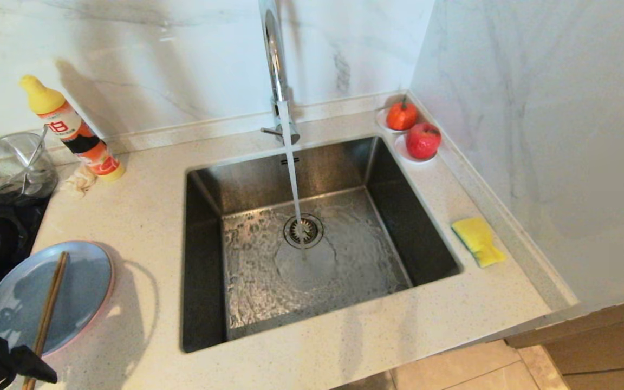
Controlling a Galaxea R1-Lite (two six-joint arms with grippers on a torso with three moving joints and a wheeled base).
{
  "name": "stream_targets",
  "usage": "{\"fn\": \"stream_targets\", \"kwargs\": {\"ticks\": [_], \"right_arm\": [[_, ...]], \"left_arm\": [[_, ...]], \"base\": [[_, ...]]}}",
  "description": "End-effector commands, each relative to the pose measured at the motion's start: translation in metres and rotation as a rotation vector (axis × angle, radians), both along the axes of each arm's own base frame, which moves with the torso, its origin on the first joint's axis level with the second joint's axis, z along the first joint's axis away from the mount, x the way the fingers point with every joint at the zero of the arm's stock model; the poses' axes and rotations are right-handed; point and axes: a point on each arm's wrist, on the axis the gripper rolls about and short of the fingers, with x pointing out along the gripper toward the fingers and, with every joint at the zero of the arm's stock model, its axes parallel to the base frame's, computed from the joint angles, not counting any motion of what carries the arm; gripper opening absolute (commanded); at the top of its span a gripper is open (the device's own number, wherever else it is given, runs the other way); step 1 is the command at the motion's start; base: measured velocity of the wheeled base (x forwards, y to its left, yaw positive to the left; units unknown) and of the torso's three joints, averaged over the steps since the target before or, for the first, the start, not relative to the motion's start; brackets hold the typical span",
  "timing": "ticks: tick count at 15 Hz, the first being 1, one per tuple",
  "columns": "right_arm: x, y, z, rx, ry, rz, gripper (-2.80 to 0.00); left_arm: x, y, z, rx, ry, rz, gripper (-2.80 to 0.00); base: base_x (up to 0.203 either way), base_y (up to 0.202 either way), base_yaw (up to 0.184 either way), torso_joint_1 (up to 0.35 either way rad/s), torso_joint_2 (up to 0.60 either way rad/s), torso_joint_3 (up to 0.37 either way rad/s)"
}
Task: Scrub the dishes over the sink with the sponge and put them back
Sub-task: Rinse the chopsticks
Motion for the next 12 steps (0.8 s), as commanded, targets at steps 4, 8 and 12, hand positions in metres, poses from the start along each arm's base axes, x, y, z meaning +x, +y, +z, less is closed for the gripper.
{"fn": "stream_targets", "kwargs": {"ticks": [4,8,12], "right_arm": [[0.0000,0.0000,0.0002,0.000,0.000,0.000,-2.80],[0.0000,0.0000,0.0002,0.000,0.000,0.000,-2.80],[0.0000,0.0000,0.0002,-0.001,0.000,0.000,-2.80]], "left_arm": [[0.0033,0.0019,-0.0023,-0.011,0.011,0.003,0.00],[0.0037,0.0022,-0.0022,-0.011,0.010,0.003,0.00],[0.0062,0.0039,-0.0020,-0.008,0.003,0.004,0.00]], "base": [[0.000,0.000,0.000,0.000,0.00,0.000],[0.000,0.000,0.000,0.000,0.00,0.000],[0.000,0.000,0.000,0.000,0.00,0.000]]}}
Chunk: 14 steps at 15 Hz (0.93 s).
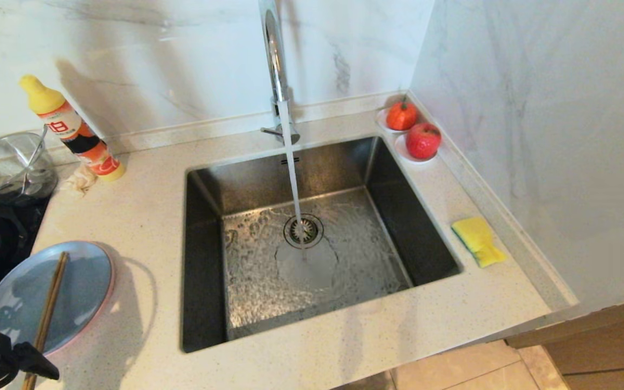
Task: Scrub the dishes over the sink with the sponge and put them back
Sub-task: Rinse the chopsticks
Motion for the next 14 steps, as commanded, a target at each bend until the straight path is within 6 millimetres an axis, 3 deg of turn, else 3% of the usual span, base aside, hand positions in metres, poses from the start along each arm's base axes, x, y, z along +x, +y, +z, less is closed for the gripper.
{"fn": "stream_targets", "kwargs": {"ticks": [1,2,14], "right_arm": [[0.0000,0.0000,0.0000,0.000,0.001,0.001,-2.80],[0.0000,0.0000,0.0000,0.000,0.001,0.001,-2.80],[0.0001,0.0000,-0.0001,-0.001,0.001,0.001,-2.80]], "left_arm": [[0.0012,0.0010,-0.0005,-0.003,0.001,0.002,-0.67],[0.0019,0.0014,0.0002,0.001,-0.006,0.002,-2.80],[0.0009,-0.0005,0.0013,-0.006,-0.020,0.014,-2.80]], "base": [[0.000,0.000,0.000,0.000,0.00,0.000],[0.000,0.000,0.000,0.000,0.00,0.000],[0.000,0.000,0.000,0.000,0.00,0.000]]}}
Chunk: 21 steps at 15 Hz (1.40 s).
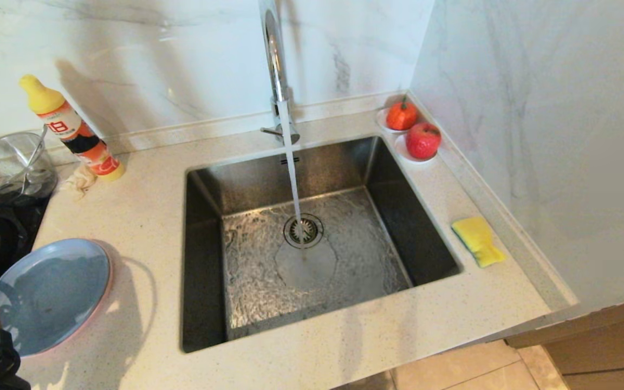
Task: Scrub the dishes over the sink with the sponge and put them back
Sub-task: Rinse the chopsticks
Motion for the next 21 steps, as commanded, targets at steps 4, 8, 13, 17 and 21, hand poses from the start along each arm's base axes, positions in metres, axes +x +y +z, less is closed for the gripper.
{"fn": "stream_targets", "kwargs": {"ticks": [4,8,13,17,21], "right_arm": [[0.000,0.000,0.000,0.000,-0.001,0.001,-2.80],[0.000,0.000,0.000,-0.001,0.000,0.001,-2.80],[0.000,0.000,0.000,-0.001,0.000,0.001,-2.80],[0.000,0.000,0.000,-0.001,-0.001,0.001,-2.80],[0.000,0.000,0.000,-0.001,-0.001,0.001,-2.80]], "left_arm": [[-0.005,-0.004,0.016,0.017,-0.074,-0.007,-2.80],[-0.023,-0.017,0.051,0.054,-0.191,-0.012,-2.80],[-0.060,-0.045,0.106,0.128,-0.439,-0.074,-2.80],[-0.064,-0.067,0.135,0.102,-0.632,-0.317,-2.80],[-0.021,-0.080,0.138,0.110,-0.623,-0.539,-2.80]], "base": [[0.000,0.000,0.000,0.000,0.00,0.000],[0.000,0.000,0.000,0.000,0.00,0.000],[0.000,0.000,0.000,0.000,0.00,0.000],[0.000,0.000,0.000,0.000,0.00,0.000],[0.000,0.000,0.000,0.000,0.00,0.000]]}}
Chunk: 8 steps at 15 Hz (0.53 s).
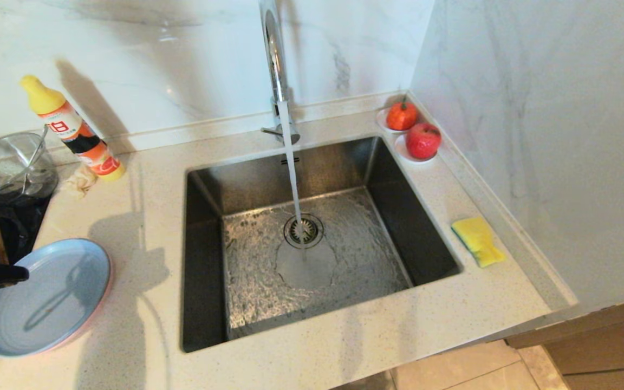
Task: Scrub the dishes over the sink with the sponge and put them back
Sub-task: Rinse the chopsticks
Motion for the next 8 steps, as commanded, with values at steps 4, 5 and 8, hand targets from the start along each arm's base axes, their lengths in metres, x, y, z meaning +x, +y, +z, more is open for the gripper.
{"fn": "stream_targets", "kwargs": {"ticks": [4,5,8], "right_arm": [[0.000,0.000,0.000,0.000,0.000,0.000,-2.80],[0.000,0.000,0.000,-0.001,-0.001,0.000,-2.80],[0.000,0.000,0.000,0.000,0.000,0.000,-2.80]], "left_arm": [[0.061,-0.038,-0.003,0.119,-0.010,-0.260,-2.80],[0.068,-0.050,-0.005,0.127,-0.007,-0.315,-2.80],[0.086,-0.088,-0.017,0.195,-0.006,-0.436,-2.80]], "base": [[0.000,0.000,0.000,0.000,0.00,0.000],[0.000,0.000,0.000,0.000,0.00,0.000],[0.000,0.000,0.000,0.000,0.00,0.000]]}}
